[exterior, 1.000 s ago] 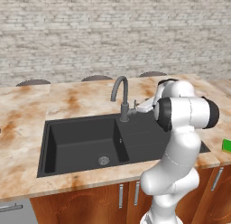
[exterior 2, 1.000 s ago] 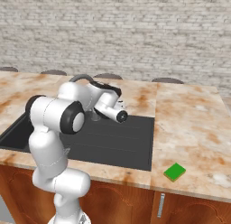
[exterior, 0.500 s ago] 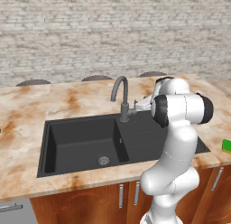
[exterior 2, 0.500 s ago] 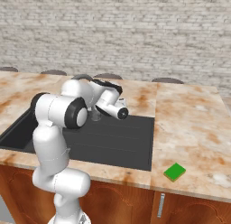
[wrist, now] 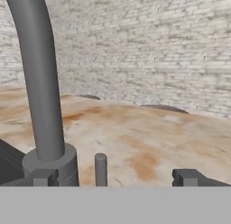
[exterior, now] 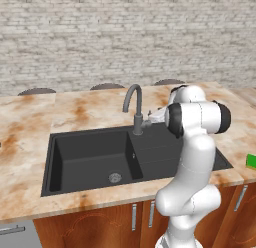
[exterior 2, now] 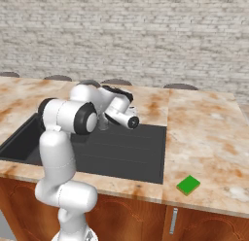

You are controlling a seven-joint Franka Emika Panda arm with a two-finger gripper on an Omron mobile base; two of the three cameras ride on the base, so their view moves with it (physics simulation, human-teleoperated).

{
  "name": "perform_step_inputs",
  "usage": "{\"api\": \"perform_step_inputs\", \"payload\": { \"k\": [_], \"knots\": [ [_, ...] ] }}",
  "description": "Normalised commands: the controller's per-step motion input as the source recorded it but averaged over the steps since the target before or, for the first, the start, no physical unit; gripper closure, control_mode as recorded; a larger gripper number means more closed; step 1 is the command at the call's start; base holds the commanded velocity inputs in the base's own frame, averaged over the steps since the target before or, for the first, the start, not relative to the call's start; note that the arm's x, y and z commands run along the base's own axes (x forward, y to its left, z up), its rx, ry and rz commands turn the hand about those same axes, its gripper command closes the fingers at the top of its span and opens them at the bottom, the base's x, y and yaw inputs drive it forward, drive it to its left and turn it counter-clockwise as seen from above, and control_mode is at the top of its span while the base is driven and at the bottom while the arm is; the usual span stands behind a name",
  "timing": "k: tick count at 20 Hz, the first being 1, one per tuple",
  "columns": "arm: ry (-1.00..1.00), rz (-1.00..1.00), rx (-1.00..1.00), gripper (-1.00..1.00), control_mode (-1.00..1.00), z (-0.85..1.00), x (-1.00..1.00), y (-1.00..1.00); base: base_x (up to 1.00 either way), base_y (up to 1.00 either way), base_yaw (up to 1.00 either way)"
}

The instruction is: Soak the sponge with water for a few seconds and then drop it inside the sink.

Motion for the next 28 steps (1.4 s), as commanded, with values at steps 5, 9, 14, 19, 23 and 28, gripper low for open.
{"api": "perform_step_inputs", "payload": {
  "k": [5,9,14,19,23,28],
  "knots": [
    [0.0,0.0,0.0,-1.0,-1.0,-0.22,0.08,0.0,0.0,0.0,0.0],
    [0.0,0.0,0.0,-1.0,-1.0,-0.11,0.11,0.0,0.0,0.0,0.0],
    [0.0,0.0,0.0,-1.0,-1.0,0.0,0.13,0.0,0.0,0.0,0.0],
    [0.0,-0.01,0.0,-1.0,-1.0,-0.03,0.06,-0.02,0.0,0.0,0.0],
    [0.0,-0.05,0.0,-1.0,-1.0,-0.2,0.0,-0.15,0.0,0.0,0.0],
    [0.0,-0.05,0.0,-1.0,-1.0,-0.23,0.0,-0.18,0.0,0.0,0.0]
  ]
}}
